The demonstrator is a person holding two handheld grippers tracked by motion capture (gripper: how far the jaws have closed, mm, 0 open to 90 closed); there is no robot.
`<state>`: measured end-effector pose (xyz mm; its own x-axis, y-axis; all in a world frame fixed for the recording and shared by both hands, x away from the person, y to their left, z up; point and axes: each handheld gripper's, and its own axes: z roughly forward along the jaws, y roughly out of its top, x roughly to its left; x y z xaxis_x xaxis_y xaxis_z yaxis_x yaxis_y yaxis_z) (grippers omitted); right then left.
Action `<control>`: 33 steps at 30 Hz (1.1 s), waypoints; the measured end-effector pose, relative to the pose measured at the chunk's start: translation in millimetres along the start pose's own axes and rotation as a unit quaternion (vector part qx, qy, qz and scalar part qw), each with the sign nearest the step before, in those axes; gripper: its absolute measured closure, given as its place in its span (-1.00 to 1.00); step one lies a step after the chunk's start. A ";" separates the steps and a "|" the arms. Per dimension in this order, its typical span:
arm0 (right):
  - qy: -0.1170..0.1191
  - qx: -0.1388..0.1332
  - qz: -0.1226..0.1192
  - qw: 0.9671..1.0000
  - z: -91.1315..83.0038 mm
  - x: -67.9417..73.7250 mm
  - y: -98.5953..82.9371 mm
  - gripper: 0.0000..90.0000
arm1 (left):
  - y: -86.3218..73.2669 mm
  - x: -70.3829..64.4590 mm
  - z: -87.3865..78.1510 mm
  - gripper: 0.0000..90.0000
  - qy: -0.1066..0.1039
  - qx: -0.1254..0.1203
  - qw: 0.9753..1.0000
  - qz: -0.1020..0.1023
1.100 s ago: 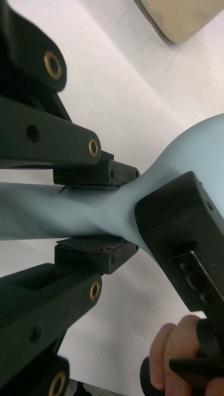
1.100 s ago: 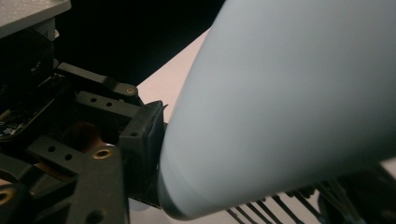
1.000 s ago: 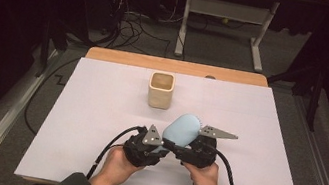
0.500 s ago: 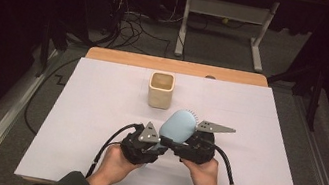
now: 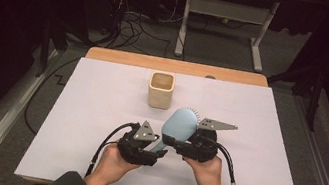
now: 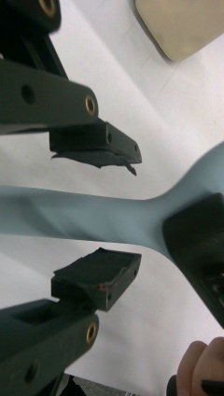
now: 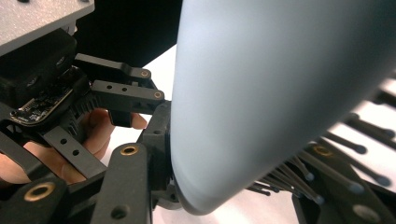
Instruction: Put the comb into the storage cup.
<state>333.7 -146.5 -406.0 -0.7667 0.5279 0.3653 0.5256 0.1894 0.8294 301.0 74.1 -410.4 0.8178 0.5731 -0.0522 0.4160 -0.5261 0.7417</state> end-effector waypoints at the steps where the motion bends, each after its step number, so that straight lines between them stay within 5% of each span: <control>1: -0.001 0.000 0.000 1.000 -0.5 -0.3 0.2 0.22 | -0.8 0.5 -0.5 -0.03 0.001 -0.002 1.000 -0.001; 29: -0.025 0.013 0.002 1.000 -15.9 -12.7 5.9 0.20 | -28.9 31.9 -37.0 -0.24 0.041 -0.065 0.997 -0.031; 33: -0.027 0.015 0.003 1.000 -16.3 -13.5 6.6 0.20 | -33.7 36.0 -43.3 -0.24 0.067 -0.073 0.994 -0.044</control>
<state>341.4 -165.9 -398.5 -0.7429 0.5727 0.3465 0.5415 0.2098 0.8141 299.2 139.6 -408.4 0.7169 0.6961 -0.0385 0.4127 -0.3792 0.8282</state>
